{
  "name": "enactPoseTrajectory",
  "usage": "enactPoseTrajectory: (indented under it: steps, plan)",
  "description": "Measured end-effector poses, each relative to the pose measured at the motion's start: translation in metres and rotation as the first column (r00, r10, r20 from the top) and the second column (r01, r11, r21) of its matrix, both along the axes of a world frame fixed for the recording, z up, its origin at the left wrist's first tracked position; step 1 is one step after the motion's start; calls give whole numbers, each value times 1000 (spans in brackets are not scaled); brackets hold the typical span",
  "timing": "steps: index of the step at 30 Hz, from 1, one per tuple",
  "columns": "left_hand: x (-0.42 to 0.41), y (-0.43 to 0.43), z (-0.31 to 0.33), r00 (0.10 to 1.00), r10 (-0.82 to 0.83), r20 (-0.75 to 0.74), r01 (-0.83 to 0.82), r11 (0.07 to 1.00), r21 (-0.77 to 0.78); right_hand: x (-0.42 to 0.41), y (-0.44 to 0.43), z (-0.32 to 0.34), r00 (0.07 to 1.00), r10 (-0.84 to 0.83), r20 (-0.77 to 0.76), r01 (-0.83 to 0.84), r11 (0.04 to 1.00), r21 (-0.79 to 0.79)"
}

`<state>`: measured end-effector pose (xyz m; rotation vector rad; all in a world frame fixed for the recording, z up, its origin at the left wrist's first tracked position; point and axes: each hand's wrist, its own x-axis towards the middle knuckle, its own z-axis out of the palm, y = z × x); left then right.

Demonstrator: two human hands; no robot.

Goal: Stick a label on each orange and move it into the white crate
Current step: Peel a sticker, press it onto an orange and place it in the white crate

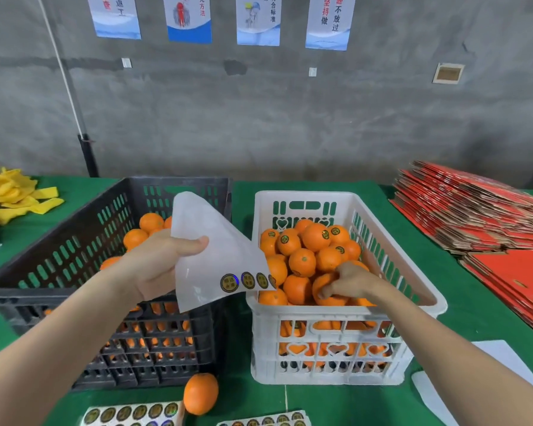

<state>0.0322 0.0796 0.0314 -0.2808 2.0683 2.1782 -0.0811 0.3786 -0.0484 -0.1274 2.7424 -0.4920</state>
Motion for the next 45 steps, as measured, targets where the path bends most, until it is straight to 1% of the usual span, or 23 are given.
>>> enactPoseTrajectory:
  steps: [2,3,4,5,6,7,8,9,11,13,15,17,19,21,23,25,26,29,35,37,40,42,45]
  plan:
    - [3,4,2,1000,2,-5,-2,1000,4,6,-6,10,983,107,-149,-82,983,162]
    - [3,5,3,1000,1,-8,-1,1000,5,14,-12,21,946,154,-284,-124,985,121]
    - [4,6,5,1000,5,-10,-5,1000,6,25,-21,32,890,134,-435,-167,985,-38]
    - [5,7,5,1000,10,-13,-10,1000,10,40,-32,44,823,79,-563,-272,925,-267]
    - [6,8,6,1000,15,-14,-15,1000,11,58,-46,57,729,49,-682,-442,795,-415]
    - [6,9,7,1000,18,-16,-18,1000,13,75,-59,66,639,85,-764,-595,685,-421]
    - [7,10,8,1000,16,-17,-16,1000,10,89,-72,70,559,161,-813,-693,628,-353]
    - [7,11,8,1000,10,-16,-9,1000,8,99,-82,69,518,229,-824,-737,608,-294]
    - [7,11,8,1000,-4,-2,4,1000,10,109,-96,64,517,294,-804,-719,659,-221]
    - [8,9,8,1000,-14,15,13,1000,13,109,-100,59,486,284,-827,-712,678,-185]
    - [9,6,4,999,-33,32,31,999,41,110,-102,53,377,268,-886,-738,665,-113]
    - [10,3,-2,997,-39,60,32,993,111,113,-104,48,285,256,-924,-750,660,-49]
    - [13,2,-7,993,-47,106,25,979,203,115,-105,45,242,237,-941,-760,649,-31]
    - [18,3,-13,987,-56,148,22,975,220,119,-104,42,265,220,-939,-779,623,-74]
    - [23,5,-18,985,-77,156,45,980,194,124,-102,37,342,219,-914,-790,594,-153]
    - [27,6,-23,989,-91,113,70,981,179,130,-100,32,422,210,-882,-774,591,-230]
    - [29,7,-25,992,-89,88,72,981,180,133,-99,29,442,202,-874,-760,601,-245]
    - [37,13,-31,991,-116,70,99,972,211,140,-93,24,422,220,-880,-755,622,-207]
    - [55,22,-50,972,-231,46,207,929,306,150,-80,18,339,276,-899,-806,579,-125]
    - [61,24,-61,967,-244,75,204,917,344,152,-78,18,391,258,-884,-817,540,-204]
    - [69,27,-93,970,-153,191,83,940,332,150,-75,19,513,233,-826,-802,473,-365]
    - [75,29,-116,952,-93,290,-4,948,318,147,-73,17,555,287,-781,-783,499,-372]
    - [82,33,-137,925,-94,368,-42,938,344,146,-69,3,648,446,-618,-730,596,-334]
